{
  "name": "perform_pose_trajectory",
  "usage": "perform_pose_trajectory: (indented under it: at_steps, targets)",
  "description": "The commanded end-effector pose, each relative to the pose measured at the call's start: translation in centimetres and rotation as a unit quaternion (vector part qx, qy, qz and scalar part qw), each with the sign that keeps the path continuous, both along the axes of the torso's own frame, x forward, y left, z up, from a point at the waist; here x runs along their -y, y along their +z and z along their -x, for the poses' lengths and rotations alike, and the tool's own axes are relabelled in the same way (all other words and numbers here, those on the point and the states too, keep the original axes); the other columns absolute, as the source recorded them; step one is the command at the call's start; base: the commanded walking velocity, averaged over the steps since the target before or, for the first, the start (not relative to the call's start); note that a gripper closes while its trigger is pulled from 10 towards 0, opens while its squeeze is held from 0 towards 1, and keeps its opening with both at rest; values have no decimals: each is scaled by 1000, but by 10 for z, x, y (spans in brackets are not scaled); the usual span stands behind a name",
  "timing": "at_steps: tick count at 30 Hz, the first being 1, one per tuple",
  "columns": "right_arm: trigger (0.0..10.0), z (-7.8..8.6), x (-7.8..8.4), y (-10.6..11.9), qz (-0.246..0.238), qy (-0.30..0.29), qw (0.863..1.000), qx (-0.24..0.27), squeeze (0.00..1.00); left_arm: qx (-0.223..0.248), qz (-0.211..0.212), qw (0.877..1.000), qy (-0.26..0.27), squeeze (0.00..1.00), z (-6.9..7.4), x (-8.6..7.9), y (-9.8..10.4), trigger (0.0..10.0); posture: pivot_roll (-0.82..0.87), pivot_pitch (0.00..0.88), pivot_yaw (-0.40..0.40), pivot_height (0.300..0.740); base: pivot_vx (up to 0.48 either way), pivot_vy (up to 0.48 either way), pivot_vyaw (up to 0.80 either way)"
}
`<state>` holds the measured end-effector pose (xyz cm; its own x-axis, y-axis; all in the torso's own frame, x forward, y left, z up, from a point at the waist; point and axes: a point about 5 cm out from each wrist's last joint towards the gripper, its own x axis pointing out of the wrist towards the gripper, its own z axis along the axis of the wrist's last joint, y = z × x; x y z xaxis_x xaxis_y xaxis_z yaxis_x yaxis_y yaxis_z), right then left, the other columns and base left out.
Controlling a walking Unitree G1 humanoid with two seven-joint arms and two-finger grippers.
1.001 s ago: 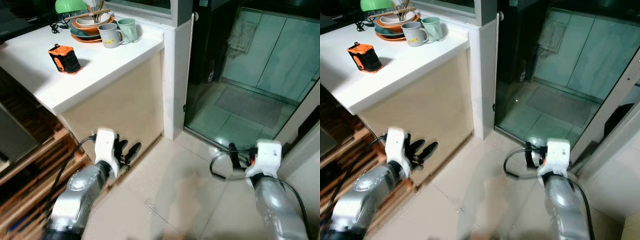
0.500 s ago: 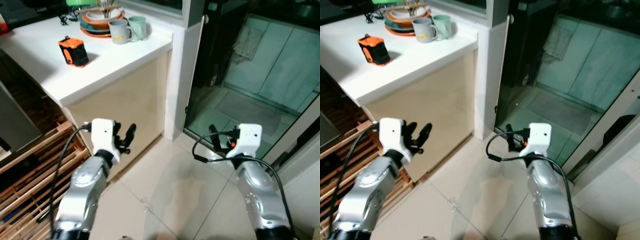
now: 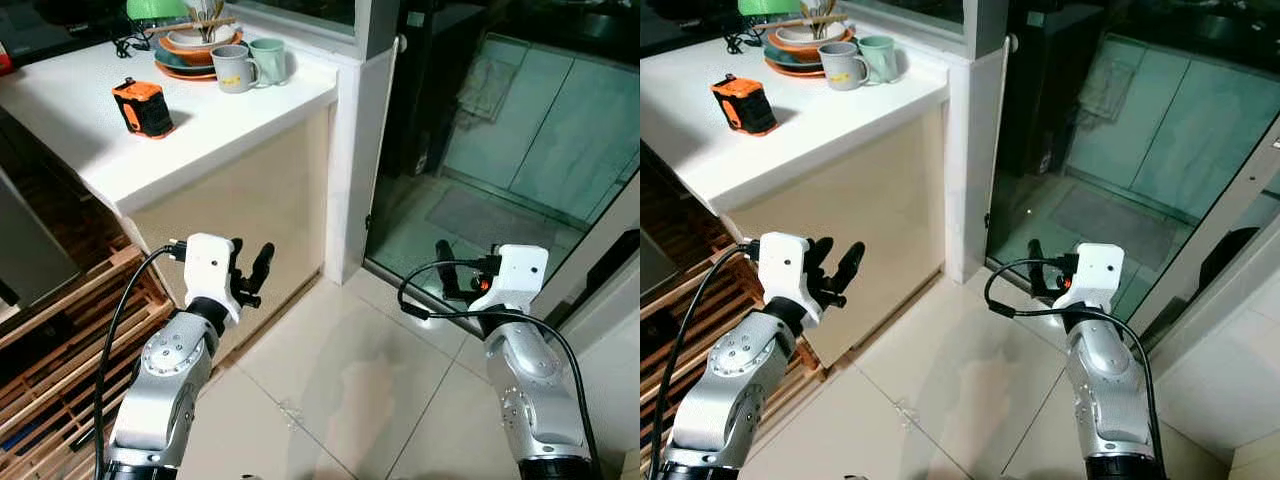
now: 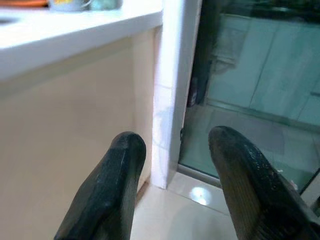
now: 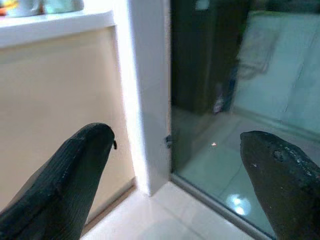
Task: Restocking fridge
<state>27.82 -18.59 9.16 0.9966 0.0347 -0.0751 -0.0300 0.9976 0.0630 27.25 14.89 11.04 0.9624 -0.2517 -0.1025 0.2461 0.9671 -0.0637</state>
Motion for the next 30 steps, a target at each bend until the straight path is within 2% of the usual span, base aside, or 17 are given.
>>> perform_pose_trajectory:
  at_steps: [1, 4, 6, 12, 21, 24, 30]
  targets:
    - [10000, -4, -8, 3, -9, 20, 1000, 4, 0, -8, 5, 1000, 22, 0, -1, -8, -3, 10000, -109, 0, 31, 740, 0, 0, 731]
    - [10000, -4, -9, 3, -14, 21, 1000, 3, 0, -5, 9, 1000, 29, 0, 0, -11, -3, 10000, -105, 0, 30, 740, 0, 0, 725]
    - [10000, -3, -14, -4, -24, 34, 999, -12, 0, -9, 6, 999, 52, 0, 0, -14, -4, 10000, -98, 0, 32, 740, 0, -480, 681]
    - [10000, -6, -20, -5, -30, 48, 998, -19, 0, 1, -13, 998, 69, 0, -5, -13, 0, 10000, -94, 0, 30, 740, 0, -480, 667]
    - [10000, -4, -20, -9, -25, 57, 998, -26, 0, -6, -29, 996, 86, 0, -7, -17, -1, 10000, -95, 0, 32, 740, 0, -480, 533]
    - [10000, -2, -21, -11, -18, 64, 997, -27, 0, -8, -18, 995, 95, 0, -8, -19, -2, 10000, -98, 0, 34, 740, 0, 0, 454]
    - [10000, 0, -23, -13, -17, 71, 997, -28, 0, 0, -24, 995, 92, 0, -8, -20, 0, 10000, -107, 0, 38, 740, 0, 0, 460]
